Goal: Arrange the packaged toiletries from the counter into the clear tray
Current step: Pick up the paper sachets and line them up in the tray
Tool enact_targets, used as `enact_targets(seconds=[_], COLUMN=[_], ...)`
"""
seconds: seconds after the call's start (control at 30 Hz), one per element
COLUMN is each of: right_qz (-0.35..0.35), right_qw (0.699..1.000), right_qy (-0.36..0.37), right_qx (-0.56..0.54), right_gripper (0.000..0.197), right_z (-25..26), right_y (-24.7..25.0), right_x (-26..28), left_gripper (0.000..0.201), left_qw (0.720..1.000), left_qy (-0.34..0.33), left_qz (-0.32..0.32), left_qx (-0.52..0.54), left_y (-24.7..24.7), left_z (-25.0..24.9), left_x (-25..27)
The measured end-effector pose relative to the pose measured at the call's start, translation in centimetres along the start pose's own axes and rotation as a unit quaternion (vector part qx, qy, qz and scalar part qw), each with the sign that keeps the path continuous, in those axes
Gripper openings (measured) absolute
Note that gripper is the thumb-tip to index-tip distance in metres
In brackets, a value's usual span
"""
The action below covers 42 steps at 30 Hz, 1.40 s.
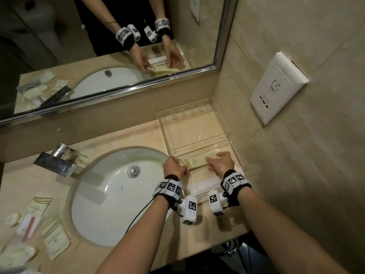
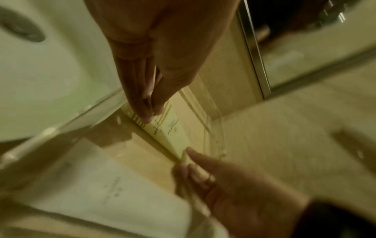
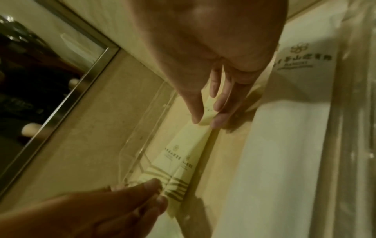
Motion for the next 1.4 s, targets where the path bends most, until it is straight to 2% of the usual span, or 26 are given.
enact_targets(seconds=[0.1,0.2,0.27,0.37,0.5,0.57,0.7,0.87,0.93,1.03,1.2,1.3,1.37,1.4], right_qz=[-0.041,-0.06,-0.056,-0.058,-0.065,-0.069,-0.068,-0.058,-0.066,-0.086,-0.106,-0.098,-0.086,-0.081], right_qw=[0.996,0.987,0.981,0.972,0.965,0.966,0.969,0.967,0.968,0.973,0.985,0.985,0.98,0.974], right_qy=[0.06,0.082,0.093,0.129,0.164,0.161,0.149,0.149,0.145,0.132,0.077,0.069,0.086,0.101], right_qx=[0.052,0.121,0.159,0.188,0.196,0.189,0.185,0.199,0.196,0.168,0.108,0.121,0.159,0.188], right_gripper=[0.055,0.064,0.064,0.05,0.024,0.021,0.037,0.015,0.012,0.021,0.024,0.021,0.014,0.018], right_z=[0.7,1.1,1.5,1.8,1.6,1.3,0.4,0.2,0.7,1.6,2.3,1.1,1.8,2.1], right_y=[0.1,-0.1,-0.1,-0.1,-0.2,0.0,0.4,0.6,0.7,0.9,0.7,0.3,0.3,0.3], right_x=[-0.4,-0.9,-0.9,-0.7,-0.5,-0.4,-0.4,-0.9,-1.0,-1.1,-2.2,-3.7,-2.5,-1.9], left_gripper=[0.038,0.051,0.039,0.024,0.03,0.036,0.032,0.03,0.035,0.047,0.041,0.045,0.046,0.047], left_qw=[0.991,0.985,0.981,0.978,0.968,0.957,0.929,0.904,0.901,0.893,0.888,0.876,0.872,0.871], left_qy=[-0.067,-0.085,-0.091,-0.106,-0.138,-0.154,-0.189,-0.208,-0.214,-0.23,-0.252,-0.271,-0.275,-0.274], left_qz=[-0.02,-0.028,-0.022,-0.016,0.004,0.018,0.03,0.022,0.019,0.014,-0.006,0.0,0.0,0.001], left_qx=[-0.117,-0.15,-0.168,-0.177,-0.208,-0.243,-0.317,-0.373,-0.378,-0.386,-0.383,-0.4,-0.406,-0.409], left_y=[-0.4,-0.3,-0.2,-0.2,-0.7,-1.0,-1.8,-2.3,-2.4,-2.8,-3.0,-3.1,-3.1,-3.1], left_z=[-1.0,-1.0,-0.9,-0.7,-0.6,-0.6,-0.8,-0.6,-0.6,-0.7,-1.3,-1.6,-1.7,-1.8], left_x=[0.4,0.3,0.3,0.2,0.2,0.2,0.6,0.8,1.0,0.9,0.9,1.2,1.1,1.0])
Point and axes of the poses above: each hand's wrist, its own x-axis away from the middle knuckle, its own y-axis out of the back of the hand, z = x × y, the point moved 5 cm from there along -x, towards the middle knuckle, and after that the axes turned 7 degrees about -z, right-handed, at the moved point
